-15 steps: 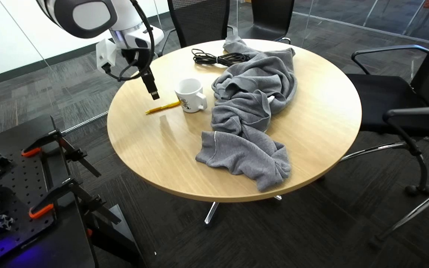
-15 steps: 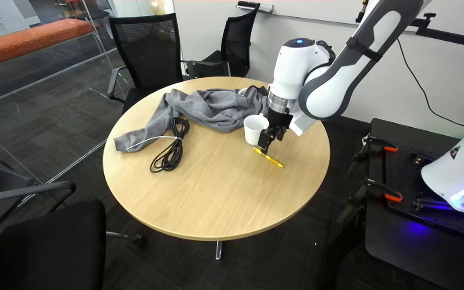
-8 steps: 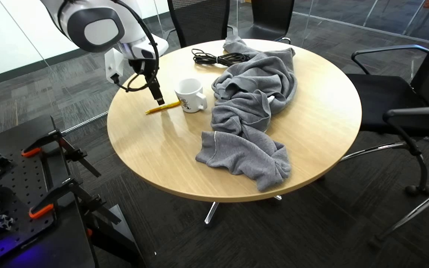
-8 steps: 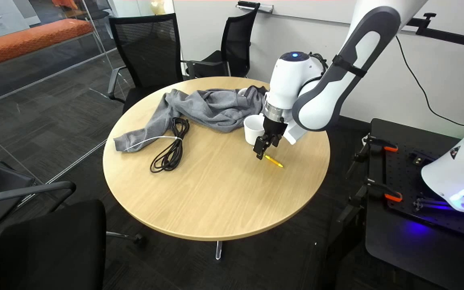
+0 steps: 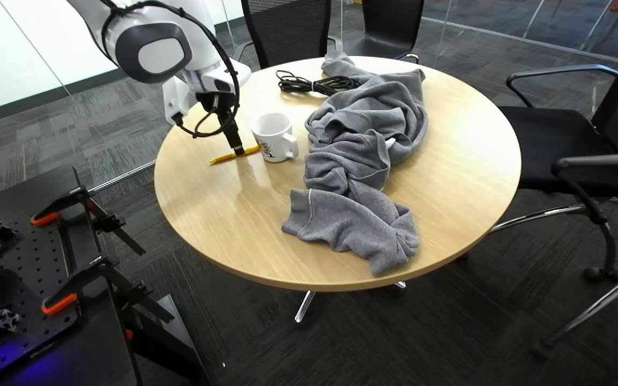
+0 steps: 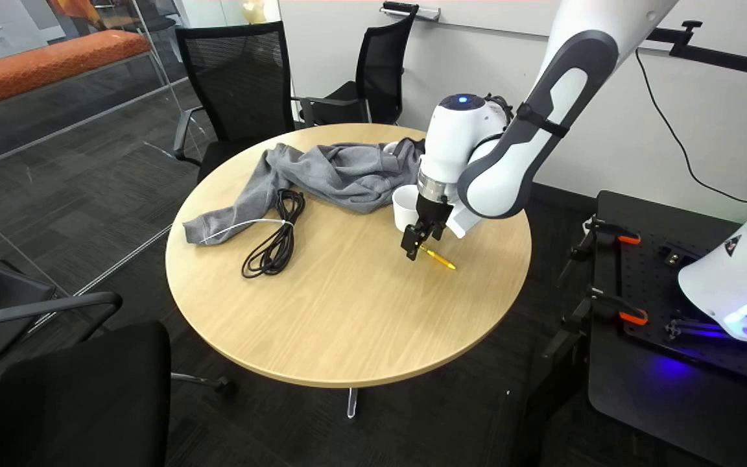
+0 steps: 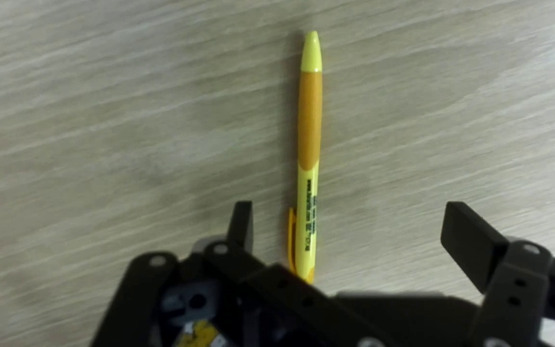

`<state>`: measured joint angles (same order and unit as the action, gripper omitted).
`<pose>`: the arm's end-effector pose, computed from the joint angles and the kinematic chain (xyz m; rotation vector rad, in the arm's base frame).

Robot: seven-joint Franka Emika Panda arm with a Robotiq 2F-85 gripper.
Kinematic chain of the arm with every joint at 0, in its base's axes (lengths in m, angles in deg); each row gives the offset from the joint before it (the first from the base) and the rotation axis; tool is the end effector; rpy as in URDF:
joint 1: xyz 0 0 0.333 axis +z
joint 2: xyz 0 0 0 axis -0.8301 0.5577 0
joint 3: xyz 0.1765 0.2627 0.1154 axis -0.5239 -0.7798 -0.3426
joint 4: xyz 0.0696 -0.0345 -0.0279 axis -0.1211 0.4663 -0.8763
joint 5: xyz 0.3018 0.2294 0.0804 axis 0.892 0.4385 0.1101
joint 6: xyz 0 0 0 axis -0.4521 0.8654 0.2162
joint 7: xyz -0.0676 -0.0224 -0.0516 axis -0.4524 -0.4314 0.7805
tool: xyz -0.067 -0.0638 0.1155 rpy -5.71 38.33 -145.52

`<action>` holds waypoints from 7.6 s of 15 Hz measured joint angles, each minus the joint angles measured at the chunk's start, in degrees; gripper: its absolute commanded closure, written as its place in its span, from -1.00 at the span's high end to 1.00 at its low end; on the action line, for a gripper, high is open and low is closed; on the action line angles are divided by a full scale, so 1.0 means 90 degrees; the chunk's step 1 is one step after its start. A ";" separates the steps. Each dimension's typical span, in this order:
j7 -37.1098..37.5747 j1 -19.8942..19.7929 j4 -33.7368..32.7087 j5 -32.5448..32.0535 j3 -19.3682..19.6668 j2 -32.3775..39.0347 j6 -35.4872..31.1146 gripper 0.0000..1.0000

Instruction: Put the pen inside the white mug cup

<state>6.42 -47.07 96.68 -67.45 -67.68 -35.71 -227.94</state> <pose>0.5441 0.0672 0.0877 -3.0599 0.4886 -0.1345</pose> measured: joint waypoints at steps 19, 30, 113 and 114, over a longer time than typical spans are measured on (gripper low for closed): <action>0.0000 0.0006 -0.0363 0.0175 0.0097 0.0319 0.0003 -0.92; -0.0006 0.0718 -0.0149 -0.0395 0.0438 -0.0450 0.0829 -0.92; 1.2632 -0.0025 -0.1329 -0.9873 -0.0122 -0.0354 0.3908 0.53; 1.2649 -0.0025 -0.1351 -0.9877 -0.0122 -0.0360 0.3908 0.65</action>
<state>120.26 -47.30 84.52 -156.35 -68.79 -38.95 -192.77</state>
